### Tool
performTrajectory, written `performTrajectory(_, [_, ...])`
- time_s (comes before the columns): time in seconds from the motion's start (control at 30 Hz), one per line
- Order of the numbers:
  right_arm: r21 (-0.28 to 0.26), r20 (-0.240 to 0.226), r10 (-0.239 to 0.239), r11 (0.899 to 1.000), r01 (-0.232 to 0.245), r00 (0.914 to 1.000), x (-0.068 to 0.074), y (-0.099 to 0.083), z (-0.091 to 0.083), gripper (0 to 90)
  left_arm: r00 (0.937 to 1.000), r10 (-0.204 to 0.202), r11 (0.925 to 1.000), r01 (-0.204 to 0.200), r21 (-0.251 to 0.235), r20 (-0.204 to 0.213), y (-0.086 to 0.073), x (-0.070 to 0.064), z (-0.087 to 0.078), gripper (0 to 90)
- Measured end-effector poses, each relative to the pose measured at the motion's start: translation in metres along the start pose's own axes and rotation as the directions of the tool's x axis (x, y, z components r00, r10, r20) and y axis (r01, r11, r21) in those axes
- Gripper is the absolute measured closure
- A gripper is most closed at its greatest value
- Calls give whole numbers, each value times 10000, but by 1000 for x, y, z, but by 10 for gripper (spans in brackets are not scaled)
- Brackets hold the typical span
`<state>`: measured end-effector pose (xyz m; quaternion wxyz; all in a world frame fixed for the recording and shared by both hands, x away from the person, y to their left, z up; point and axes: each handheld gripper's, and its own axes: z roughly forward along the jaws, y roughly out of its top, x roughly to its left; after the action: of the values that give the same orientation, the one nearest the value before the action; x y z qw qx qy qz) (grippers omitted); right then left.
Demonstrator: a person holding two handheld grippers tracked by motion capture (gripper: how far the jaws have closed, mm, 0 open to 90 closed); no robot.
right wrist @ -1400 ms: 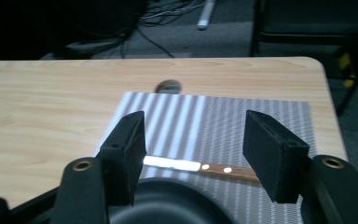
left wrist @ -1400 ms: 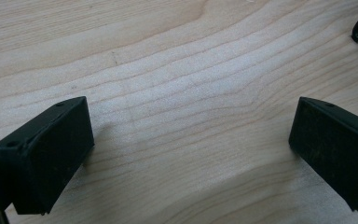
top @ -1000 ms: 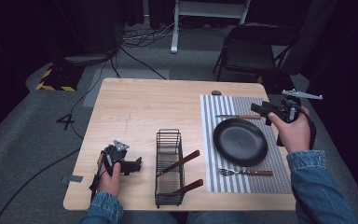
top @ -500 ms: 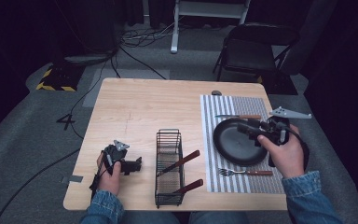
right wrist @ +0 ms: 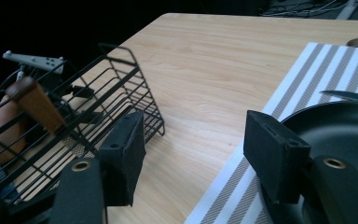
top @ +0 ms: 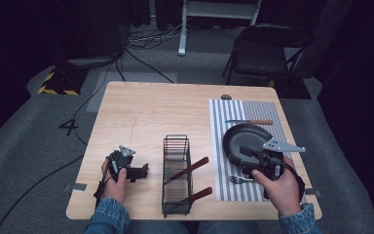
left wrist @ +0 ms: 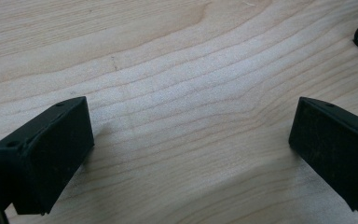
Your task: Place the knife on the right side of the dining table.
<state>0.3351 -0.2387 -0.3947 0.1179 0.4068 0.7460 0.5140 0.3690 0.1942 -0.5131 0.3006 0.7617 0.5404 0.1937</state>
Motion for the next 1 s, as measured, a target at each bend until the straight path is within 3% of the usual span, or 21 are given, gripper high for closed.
performTrajectory(0.17, [145,-414,54,9999,-48,9991,1,-23,6,385,10000,43,10000,-43,9,15,0,0,0,0])
performTrajectory(0.37, [493,-371,35,9988,-16,9993,-2,-44,14,385,10000,42,10000,-42,-2,17,0,0,0,0])
performTrajectory(0.67, [208,-442,-803,9965,813,9958,5,-74,35,385,10000,55,10000,-55,5,20,0,0,0,0])
performTrajectory(0.77, [652,-612,-1438,9869,1478,9877,12,-86,51,383,10000,54,10000,-54,6,22,0,0,0,0])
performTrajectory(1.0, [1266,-977,-1607,9768,1724,9822,21,-97,72,378,10000,53,10000,-54,7,22,0,0,0,0])
